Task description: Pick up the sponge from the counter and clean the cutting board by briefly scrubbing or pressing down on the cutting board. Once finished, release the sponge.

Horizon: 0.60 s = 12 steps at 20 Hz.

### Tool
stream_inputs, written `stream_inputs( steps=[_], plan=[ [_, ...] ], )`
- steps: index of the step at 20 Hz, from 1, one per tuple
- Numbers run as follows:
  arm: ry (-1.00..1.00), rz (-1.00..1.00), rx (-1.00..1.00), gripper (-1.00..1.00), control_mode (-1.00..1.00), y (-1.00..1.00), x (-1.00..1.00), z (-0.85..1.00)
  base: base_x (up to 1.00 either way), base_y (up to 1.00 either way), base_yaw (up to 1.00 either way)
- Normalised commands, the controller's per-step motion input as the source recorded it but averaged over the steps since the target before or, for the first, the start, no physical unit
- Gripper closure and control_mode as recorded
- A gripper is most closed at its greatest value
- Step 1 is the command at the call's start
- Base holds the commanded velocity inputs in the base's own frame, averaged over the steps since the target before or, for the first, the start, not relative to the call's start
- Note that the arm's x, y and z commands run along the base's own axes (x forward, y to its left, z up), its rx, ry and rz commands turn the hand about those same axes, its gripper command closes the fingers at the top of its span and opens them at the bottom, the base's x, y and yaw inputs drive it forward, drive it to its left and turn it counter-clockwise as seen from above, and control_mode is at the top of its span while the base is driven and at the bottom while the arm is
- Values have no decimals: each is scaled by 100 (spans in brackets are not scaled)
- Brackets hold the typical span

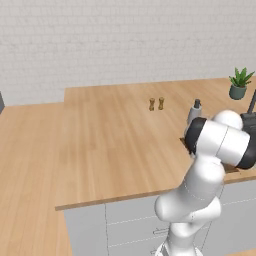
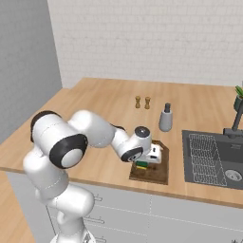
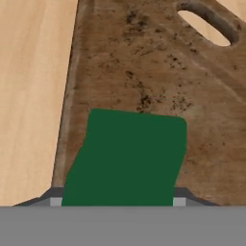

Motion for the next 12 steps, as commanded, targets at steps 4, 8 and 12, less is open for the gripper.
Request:
stream_inputs(
  steps=[4,8,12],
  plan=[
    [0,0,0,100,-100,0,-57,0,0,0,0],
    [0,0,0,100,-100,0,-52,0,0,0,0],
    [0,0,0,100,-100,-2,-50,0,0,0,0]
  ],
)
